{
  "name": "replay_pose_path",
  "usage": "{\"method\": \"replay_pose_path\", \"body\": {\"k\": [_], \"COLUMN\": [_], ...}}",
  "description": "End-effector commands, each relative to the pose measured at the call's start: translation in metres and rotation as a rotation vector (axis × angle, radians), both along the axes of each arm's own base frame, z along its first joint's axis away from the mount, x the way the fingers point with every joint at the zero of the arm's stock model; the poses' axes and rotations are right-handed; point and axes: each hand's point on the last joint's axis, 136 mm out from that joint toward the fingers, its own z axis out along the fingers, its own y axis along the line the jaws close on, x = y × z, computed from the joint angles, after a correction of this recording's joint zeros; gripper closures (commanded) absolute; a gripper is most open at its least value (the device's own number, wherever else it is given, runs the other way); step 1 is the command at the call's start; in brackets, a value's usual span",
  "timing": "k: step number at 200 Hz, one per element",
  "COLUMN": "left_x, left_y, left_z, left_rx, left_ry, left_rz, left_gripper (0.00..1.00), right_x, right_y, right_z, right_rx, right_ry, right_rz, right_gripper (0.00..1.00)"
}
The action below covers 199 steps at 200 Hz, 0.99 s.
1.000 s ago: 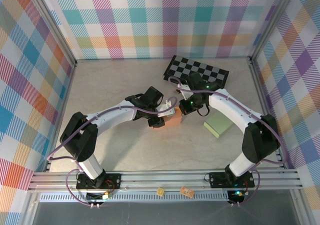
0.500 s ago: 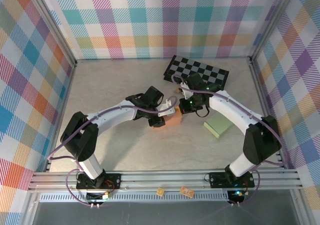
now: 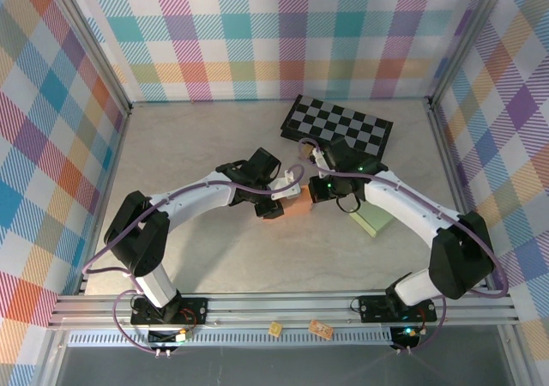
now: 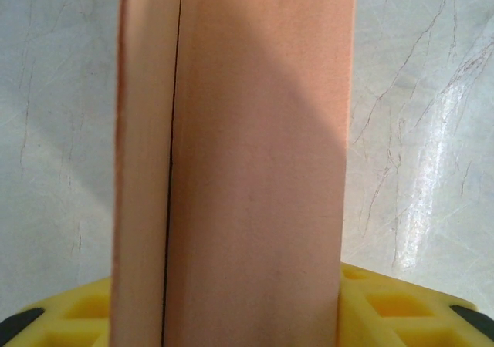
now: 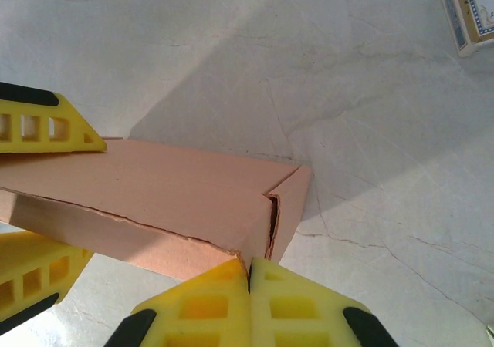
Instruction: Fold the paper box
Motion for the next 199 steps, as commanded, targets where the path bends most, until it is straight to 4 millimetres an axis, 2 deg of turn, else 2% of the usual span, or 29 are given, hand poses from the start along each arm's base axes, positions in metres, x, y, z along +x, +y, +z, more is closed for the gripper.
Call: {"method": "replay_pose_path", "body": {"k": [1,99,150,170,199], "left_x": [0.004,-0.001,-0.004,0.000,0.007], "left_y": [0.004,-0.001,-0.001,0.002,0.008], "left_z": [-0.001,0.033,0.041,0.045,0.065], "left_rx": [-0.001,-0.184,-0.243,-0.264,-0.316], "left_ry": [0.021,0.043,0.086,0.068,0.052], "left_rz": [0.044,0.170,0.248,0.298,0.395], "left_gripper": [0.47,0.41,0.41,0.41,0.42], "right_x": [-0.012,-0.015,-0.012,-0.011,-0.008], "right_y": [-0.007,-0.010,-0.009,-0.008,-0.008], "right_z": [-0.014,-0.018,-0.016,-0.015,-0.014], "right_rx": [-0.051,-0.090,-0.096,-0.096,-0.107], "right_ry": [0.033,0.005,-0.001,-0.003,-0.009], "right_rz": [-0.011,-0.038,-0.050,-0.052,-0.065], "right_gripper": [1.00,1.00,1.00,1.00,1.00]}}
